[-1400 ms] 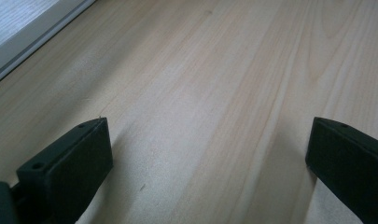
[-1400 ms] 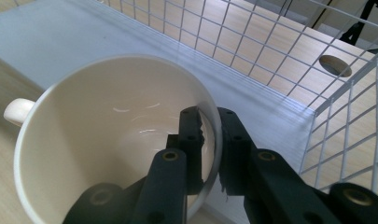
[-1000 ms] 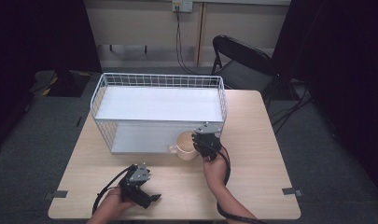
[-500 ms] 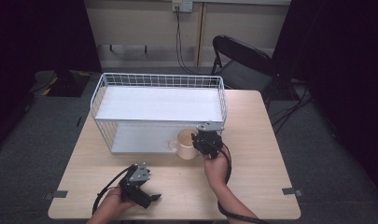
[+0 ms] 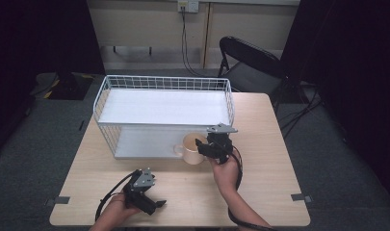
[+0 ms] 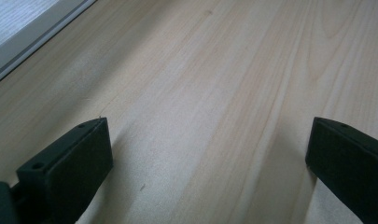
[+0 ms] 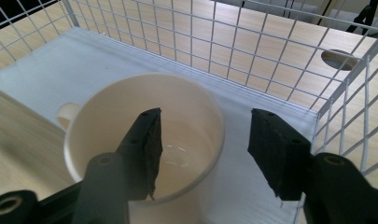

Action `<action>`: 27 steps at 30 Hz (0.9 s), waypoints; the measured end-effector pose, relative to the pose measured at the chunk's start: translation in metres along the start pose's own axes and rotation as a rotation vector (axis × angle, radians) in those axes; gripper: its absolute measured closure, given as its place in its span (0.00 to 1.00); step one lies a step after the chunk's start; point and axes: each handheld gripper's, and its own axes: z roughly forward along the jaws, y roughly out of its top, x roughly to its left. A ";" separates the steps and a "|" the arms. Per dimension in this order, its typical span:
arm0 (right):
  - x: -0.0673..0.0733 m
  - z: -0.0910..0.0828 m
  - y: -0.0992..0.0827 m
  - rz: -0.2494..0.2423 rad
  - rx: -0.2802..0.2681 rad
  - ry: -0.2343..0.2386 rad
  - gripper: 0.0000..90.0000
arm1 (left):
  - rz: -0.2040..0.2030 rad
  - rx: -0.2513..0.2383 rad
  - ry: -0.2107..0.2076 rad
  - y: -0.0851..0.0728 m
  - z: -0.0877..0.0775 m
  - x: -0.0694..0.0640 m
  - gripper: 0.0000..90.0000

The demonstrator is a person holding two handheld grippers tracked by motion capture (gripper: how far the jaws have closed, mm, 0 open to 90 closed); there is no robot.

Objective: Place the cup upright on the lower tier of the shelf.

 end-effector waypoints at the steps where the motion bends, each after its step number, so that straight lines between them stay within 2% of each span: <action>1: 0.000 -0.001 0.000 0.000 -0.002 0.006 0.47 | 0.005 0.004 0.001 0.000 0.000 0.000 0.00; 4: 0.000 -0.006 0.001 0.015 -0.010 0.025 0.42 | 0.000 0.000 0.000 0.000 0.000 0.000 0.00; 8: 0.001 -0.011 0.004 0.004 -0.017 0.024 0.33 | 0.000 0.000 0.000 0.000 0.000 0.000 0.00; 10: 0.002 -0.013 0.004 0.004 -0.005 0.037 0.29 | 0.000 0.000 0.000 0.000 0.000 0.000 0.00; 12: 0.004 -0.015 0.004 -0.009 -0.011 0.041 0.28 | 0.000 0.000 0.000 0.000 0.000 0.000 0.00; 15: 0.004 -0.017 0.004 0.008 -0.007 0.068 0.25 | -0.001 0.000 0.000 0.000 0.000 0.000 0.00; 19: 0.005 -0.019 0.002 0.006 0.002 0.093 0.22 | 0.005 0.004 0.001 0.000 0.000 0.000 0.00; 27: 0.010 -0.025 -0.001 -0.003 -0.006 0.118 0.19 | 0.000 0.000 0.000 0.000 0.000 0.000 0.00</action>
